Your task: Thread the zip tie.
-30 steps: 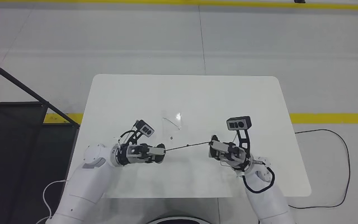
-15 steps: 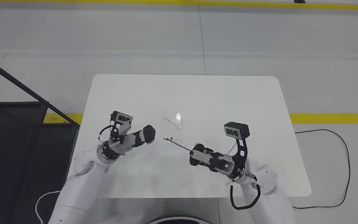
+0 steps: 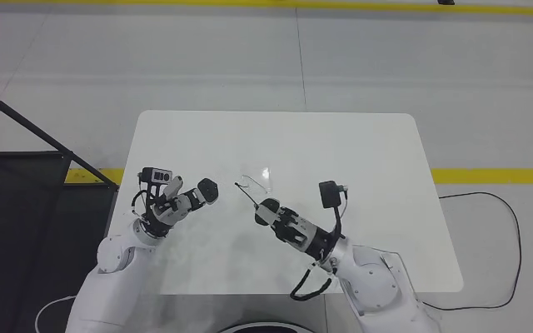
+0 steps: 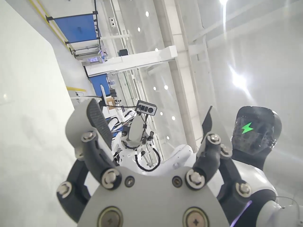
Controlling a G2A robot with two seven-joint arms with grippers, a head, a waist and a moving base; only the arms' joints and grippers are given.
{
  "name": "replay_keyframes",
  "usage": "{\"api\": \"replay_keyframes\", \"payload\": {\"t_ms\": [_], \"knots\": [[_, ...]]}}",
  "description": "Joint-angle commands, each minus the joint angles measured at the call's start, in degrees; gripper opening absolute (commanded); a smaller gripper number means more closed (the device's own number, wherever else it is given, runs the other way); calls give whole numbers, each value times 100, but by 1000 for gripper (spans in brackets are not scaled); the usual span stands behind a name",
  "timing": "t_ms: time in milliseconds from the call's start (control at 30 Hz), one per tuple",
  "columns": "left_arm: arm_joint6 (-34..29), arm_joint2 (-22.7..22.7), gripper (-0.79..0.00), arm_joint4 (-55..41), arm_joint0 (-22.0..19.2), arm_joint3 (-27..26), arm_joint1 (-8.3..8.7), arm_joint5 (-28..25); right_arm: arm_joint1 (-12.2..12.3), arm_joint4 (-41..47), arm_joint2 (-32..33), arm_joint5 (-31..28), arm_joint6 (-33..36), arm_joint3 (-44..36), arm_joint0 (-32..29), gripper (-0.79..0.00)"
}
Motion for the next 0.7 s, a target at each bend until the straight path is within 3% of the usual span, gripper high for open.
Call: {"api": "replay_keyframes", "payload": {"t_ms": [0,100,167,267,500,667], "knots": [[0,0,0,0,0,0,0,0,0,-2,-1,1,-6,0,0,-785],[43,-5,0,15,1,-5,0,7,5,-60,-28,-9,71,-9,17,-785],[437,-40,0,311,0,-60,-3,-32,26,-416,-53,120,288,-34,147,-785],[854,-26,0,479,37,-149,-16,2,31,-1494,-235,797,320,-284,287,-785],[1234,-274,0,524,182,-188,-3,-49,-49,-4281,-1059,3032,542,-435,813,-785],[1129,-411,0,362,243,-110,12,-54,-181,-5213,-1622,4039,1187,-18,1394,-785]]}}
